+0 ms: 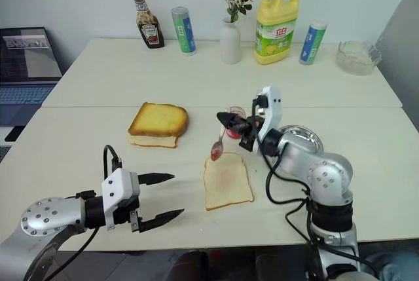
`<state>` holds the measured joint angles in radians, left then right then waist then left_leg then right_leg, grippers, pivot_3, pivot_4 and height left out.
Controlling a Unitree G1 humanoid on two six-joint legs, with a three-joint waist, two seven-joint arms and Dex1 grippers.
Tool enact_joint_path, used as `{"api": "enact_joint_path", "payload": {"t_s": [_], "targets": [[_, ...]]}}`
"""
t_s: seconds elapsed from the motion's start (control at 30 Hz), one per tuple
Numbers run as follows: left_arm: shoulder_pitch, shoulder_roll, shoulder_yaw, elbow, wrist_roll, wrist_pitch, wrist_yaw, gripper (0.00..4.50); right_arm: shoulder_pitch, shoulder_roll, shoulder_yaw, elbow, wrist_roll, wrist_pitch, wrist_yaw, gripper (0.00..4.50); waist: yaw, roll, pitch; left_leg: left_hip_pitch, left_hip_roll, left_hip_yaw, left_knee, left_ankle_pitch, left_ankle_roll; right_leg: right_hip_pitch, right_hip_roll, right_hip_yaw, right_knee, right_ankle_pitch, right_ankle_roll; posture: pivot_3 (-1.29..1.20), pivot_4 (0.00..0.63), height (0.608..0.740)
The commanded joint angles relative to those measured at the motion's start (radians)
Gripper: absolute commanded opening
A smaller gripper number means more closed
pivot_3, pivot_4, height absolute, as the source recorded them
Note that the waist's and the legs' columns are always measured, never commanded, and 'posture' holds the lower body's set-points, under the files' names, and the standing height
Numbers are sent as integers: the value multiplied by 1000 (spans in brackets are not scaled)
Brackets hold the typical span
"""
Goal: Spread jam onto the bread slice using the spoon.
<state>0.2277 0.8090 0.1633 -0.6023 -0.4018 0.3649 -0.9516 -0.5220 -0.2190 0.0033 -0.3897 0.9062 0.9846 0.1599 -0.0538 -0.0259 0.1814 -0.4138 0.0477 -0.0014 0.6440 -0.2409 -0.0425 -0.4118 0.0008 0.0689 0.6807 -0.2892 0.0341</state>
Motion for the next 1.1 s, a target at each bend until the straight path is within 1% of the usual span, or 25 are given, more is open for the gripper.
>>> {"api": "enact_joint_path", "payload": {"t_s": [0.03, 0.1, 0.23, 0.43, 0.57, 0.63, 0.97, 1.1], "targets": [[-4, -14, -1, -15, 32, -49, 27, 4500, 36, -40, 117, -57, -169, -185, 123, 24, 0, 0, 0, 0, 0, 0, 0, 0, 0, 0, 0, 0, 0, 0, 0, 0, 150, 740], [-15, -24, -10, -4, 41, -61, 36, 4500, 54, -47, 158, -56, -236, -256, 155, 24, -1, 0, 0, 0, 0, 0, 0, 0, 0, 0, 1, 0, 0, 0, 0, 0, 150, 740], [-17, -42, -52, 2, 73, -95, 45, 4500, 78, -50, 200, -54, -320, -344, 202, 24, -1, 0, 0, 0, 0, 0, 0, 0, 0, 0, 1, 0, 1, 0, 0, 0, 150, 740], [-48, -55, -83, 25, 89, -112, 57, 4500, 118, -85, 222, -89, -330, -340, 287, 24, 1, -1, -1, 0, 0, -1, 1, 0, 0, 0, 1, 0, 1, 0, 0, 0, 150, 740], [-72, -50, -76, 47, 88, -116, 53, 4500, 146, -167, 244, -146, -320, -334, 400, 24, 2, -1, -1, 0, 0, -1, 1, 0, 0, 1, 1, -1, 1, 0, 0, 0, 150, 740], [-75, -48, -74, 52, 88, -119, 50, 4500, 150, -182, 247, -154, -327, -345, 425, 24, 3, -1, -1, 0, 0, -2, 1, 0, 0, 1, 1, -1, 1, 0, 0, 0, 150, 740], [-84, -51, -83, 56, 109, -134, 61, 4500, 157, -246, 267, -170, -394, -490, 593, 24, 4, -1, -1, 1, 0, -2, 2, 0, 0, 2, 1, -2, 1, 0, 0, 0, 150, 740], [-89, -55, -88, 56, 112, -133, 64, 4500, 161, -261, 279, -170, -428, -542, 635, 24, 4, -1, -1, 1, 0, -3, 2, 0, 0, 2, 1, -2, 1, 0, 0, 0, 150, 740]]}}
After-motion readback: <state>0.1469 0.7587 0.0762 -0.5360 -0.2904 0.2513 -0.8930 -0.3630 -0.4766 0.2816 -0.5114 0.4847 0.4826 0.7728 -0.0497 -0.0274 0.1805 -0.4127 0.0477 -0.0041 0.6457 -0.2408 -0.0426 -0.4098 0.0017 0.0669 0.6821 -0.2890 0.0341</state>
